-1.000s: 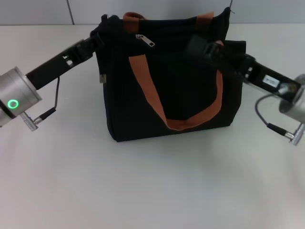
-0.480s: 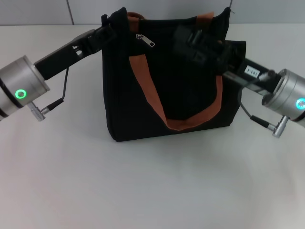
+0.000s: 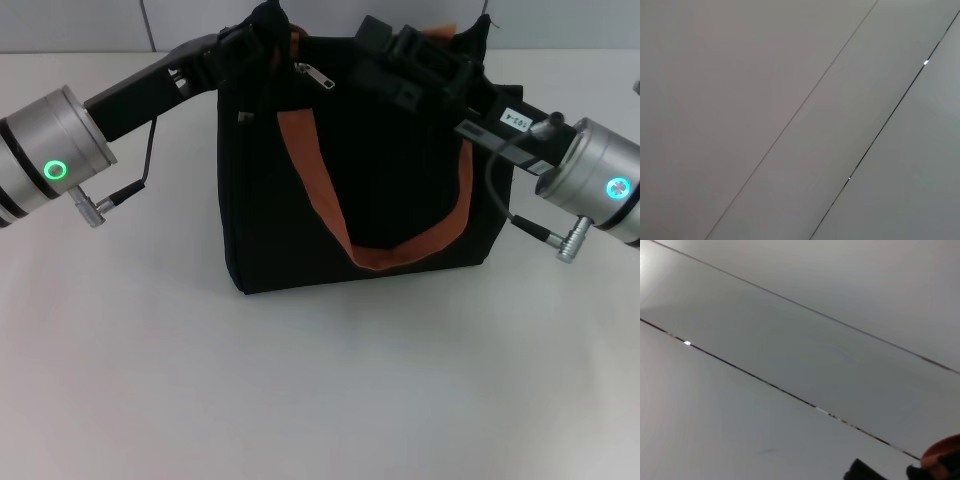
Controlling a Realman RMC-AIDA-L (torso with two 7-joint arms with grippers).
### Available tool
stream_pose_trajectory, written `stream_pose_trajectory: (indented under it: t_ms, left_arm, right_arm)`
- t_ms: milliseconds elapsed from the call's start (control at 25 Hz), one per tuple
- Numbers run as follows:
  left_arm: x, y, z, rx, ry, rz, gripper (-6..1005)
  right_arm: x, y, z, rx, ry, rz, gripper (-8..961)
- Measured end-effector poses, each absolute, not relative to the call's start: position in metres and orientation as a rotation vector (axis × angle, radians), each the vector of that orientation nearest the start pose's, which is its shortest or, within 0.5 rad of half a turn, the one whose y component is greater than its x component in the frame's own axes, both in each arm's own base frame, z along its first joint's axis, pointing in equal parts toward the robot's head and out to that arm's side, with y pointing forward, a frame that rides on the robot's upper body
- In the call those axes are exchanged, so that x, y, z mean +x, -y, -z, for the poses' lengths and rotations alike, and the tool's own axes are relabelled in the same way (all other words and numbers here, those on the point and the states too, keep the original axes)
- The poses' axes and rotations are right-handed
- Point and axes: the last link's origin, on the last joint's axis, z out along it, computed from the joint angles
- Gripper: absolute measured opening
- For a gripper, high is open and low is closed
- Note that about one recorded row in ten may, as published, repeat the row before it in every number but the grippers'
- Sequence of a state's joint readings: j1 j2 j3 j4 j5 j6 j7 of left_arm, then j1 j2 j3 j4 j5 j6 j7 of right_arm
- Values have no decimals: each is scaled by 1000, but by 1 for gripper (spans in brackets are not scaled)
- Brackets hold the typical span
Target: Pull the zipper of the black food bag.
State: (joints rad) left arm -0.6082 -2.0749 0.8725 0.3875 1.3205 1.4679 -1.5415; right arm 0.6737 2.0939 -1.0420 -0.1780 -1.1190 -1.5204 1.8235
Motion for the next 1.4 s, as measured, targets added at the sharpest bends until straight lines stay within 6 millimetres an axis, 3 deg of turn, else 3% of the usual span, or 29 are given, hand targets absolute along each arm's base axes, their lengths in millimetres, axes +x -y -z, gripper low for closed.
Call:
stream_pose_trajectory:
  t_ms: [760,1400]
  left_arm:
    - [-191,-375,4,-2378,930,1408,29]
    - [-193,-379,3,-2353,927,1389,30]
  right_arm:
    - [181,-361,54,-2241,-1667,-1577,823]
    - [181,-357,58,-2245,-1703,-1573,749]
